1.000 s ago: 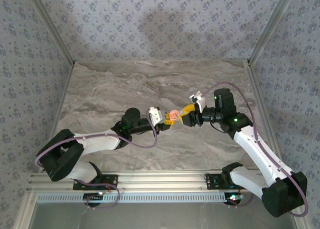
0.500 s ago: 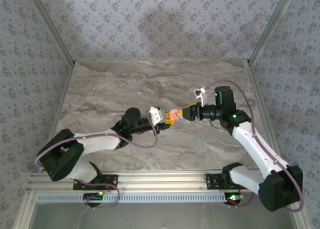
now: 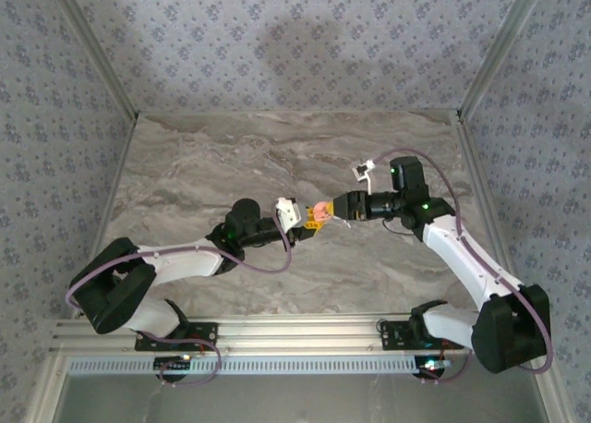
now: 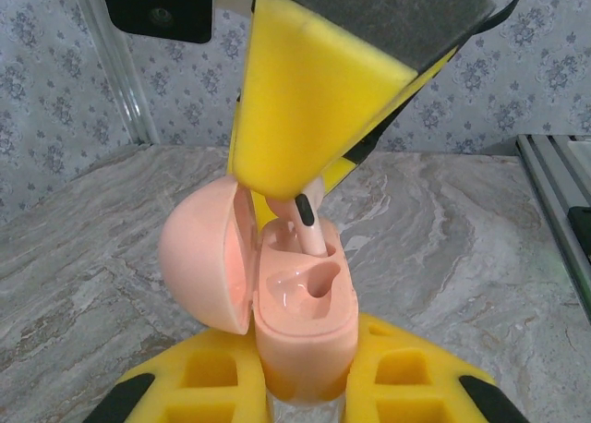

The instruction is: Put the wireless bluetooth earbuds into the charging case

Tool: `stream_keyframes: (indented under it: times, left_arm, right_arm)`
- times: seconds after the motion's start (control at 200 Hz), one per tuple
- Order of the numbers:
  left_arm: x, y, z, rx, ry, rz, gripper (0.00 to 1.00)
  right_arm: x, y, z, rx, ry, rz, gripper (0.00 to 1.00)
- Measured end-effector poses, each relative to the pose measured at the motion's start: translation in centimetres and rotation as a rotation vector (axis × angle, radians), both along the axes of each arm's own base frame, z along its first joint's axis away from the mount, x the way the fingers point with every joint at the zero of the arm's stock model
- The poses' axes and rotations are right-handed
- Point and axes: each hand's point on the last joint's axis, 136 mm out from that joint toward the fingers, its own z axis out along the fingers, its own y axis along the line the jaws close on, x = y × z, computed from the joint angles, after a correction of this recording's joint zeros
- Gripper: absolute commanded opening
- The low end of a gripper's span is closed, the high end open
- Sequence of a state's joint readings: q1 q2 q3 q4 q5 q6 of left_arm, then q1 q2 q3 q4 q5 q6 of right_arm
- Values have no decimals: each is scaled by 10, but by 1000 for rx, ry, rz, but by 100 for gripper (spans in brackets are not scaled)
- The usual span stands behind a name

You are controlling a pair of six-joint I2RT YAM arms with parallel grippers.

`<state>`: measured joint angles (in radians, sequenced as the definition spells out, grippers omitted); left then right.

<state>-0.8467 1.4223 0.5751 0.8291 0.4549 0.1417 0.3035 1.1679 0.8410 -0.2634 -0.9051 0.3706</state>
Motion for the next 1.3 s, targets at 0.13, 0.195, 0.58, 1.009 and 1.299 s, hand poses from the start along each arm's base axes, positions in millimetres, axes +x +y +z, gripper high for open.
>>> stream_keyframes:
  times: [0.13,0.195,0.58,1.009,1.299]
  left_arm:
    - [0,0,0,0,-1,2,9]
    - [0,0,0,1,0,3,9]
    - [0,2,-10,33,27,6,9]
    - [-1,4,-8,32,26,15,9]
    - [5,7,-7,42,-12,51,9]
  right_arm:
    - [0,0,0,4,11,-2,58]
    - [0,0,-2,6,19,1,57]
    - [-4,3,-14,-2,54,15,52]
    - [-7,12,-20,4,45,45,53]
    - [-5,8,-7,-22,11,24,61]
